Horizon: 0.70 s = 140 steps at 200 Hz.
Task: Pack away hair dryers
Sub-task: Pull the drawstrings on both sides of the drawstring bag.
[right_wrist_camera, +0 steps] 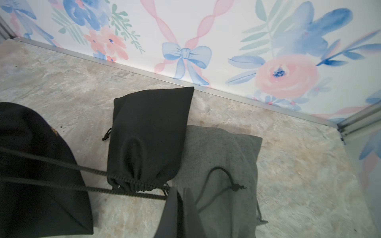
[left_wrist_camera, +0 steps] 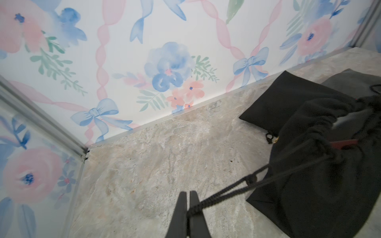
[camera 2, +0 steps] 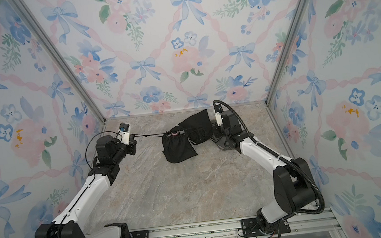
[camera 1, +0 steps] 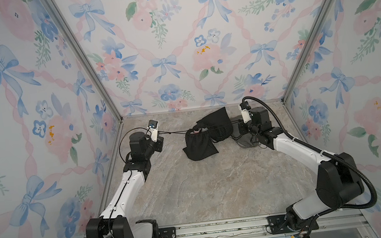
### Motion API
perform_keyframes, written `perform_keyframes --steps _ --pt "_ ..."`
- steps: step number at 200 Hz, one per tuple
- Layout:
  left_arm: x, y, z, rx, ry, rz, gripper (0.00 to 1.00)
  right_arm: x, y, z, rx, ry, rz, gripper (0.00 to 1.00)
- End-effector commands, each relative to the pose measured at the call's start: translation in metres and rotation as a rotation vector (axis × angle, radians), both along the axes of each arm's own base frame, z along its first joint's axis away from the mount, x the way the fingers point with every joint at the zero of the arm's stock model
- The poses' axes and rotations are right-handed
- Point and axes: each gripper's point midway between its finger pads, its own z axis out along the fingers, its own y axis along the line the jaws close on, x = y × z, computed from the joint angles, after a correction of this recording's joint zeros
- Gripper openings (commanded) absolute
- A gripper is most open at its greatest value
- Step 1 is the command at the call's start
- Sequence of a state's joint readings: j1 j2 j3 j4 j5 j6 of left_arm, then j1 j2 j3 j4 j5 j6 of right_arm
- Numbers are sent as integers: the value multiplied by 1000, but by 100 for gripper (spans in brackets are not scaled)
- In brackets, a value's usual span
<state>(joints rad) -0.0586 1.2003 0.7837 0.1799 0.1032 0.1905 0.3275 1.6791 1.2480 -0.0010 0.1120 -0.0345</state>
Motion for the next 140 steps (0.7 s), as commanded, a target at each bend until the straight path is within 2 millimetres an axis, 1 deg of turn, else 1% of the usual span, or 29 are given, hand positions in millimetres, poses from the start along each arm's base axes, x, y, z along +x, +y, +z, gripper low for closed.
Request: perform_keyframes --steps 1,39,75,103,140 --pt "3 43 17 -18 -70 205 0 -2 -53 -9 -61 31 -192 0" --pt "4 67 10 -37 -60 308 0 -1 -83 -12 -88 39 -279 0" --pt "4 86 4 -51 -53 381 0 1 -106 -12 -90 39 -339 0" --pt "3 96 1 -59 -49 419 0 3 -118 -9 -84 31 -367 0" --pt "2 103 1 -66 -59 443 0 6 -123 -4 -77 20 -377 0"
